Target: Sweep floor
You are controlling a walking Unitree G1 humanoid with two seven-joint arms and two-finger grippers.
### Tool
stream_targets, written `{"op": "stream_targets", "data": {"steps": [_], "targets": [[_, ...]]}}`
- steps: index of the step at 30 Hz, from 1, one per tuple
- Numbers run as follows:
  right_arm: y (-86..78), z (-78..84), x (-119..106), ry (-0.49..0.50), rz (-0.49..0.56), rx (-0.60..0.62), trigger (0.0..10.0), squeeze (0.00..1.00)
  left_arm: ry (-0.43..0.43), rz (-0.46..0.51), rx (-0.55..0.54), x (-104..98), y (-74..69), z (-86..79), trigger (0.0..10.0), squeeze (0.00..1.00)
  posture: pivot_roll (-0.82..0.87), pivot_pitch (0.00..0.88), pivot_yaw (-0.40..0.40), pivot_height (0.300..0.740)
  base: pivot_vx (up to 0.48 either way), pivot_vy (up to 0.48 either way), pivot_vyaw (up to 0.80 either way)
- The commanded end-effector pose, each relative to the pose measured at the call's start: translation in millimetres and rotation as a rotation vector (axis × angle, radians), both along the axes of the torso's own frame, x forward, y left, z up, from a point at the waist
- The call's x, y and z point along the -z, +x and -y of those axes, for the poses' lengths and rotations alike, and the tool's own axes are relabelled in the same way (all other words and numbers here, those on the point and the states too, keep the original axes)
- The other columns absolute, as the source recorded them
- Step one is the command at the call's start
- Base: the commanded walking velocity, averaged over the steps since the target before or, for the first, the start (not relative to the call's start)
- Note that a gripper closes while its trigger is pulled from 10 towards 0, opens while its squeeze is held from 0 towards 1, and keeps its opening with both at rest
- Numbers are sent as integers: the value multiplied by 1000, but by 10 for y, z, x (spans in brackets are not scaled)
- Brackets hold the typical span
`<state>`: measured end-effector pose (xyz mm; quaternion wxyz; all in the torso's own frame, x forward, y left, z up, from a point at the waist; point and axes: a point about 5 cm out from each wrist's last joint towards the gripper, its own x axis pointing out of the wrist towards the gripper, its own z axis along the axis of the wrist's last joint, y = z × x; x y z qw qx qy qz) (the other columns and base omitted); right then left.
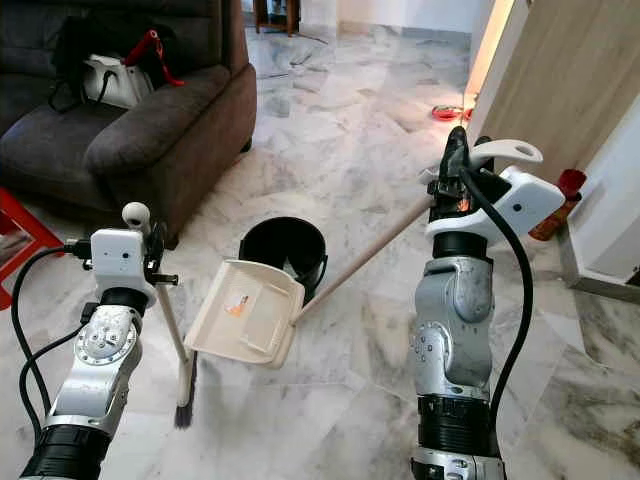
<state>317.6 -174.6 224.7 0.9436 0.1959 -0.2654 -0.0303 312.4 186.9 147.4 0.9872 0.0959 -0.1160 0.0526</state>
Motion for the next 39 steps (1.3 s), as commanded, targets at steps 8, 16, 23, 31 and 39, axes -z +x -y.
{"op": "stream_targets", "data": {"steps": [8,16,23,31,39], "targets": [[-49,-54,-233,16,102,-36,10000,0,50,58,-12,-120,-15,-16,10000,0,125,61,11,740,60,0,0],[-42,-67,-224,13,95,-46,10000,0,50,56,-14,-114,-18,-12,10000,0,124,62,8,740,266,0,0],[-36,-78,-224,12,94,-55,10000,0,50,56,-17,-112,-21,-13,10000,0,125,66,7,740,290,0,0],[-31,-101,-226,10,93,-68,10000,0,51,53,-19,-109,-19,-15,10000,0,125,67,6,740,295,0,0],[-33,-110,-222,1,90,-78,10000,0,51,54,-21,-109,-21,-17,10000,0,128,66,5,740,295,0,0]]}}
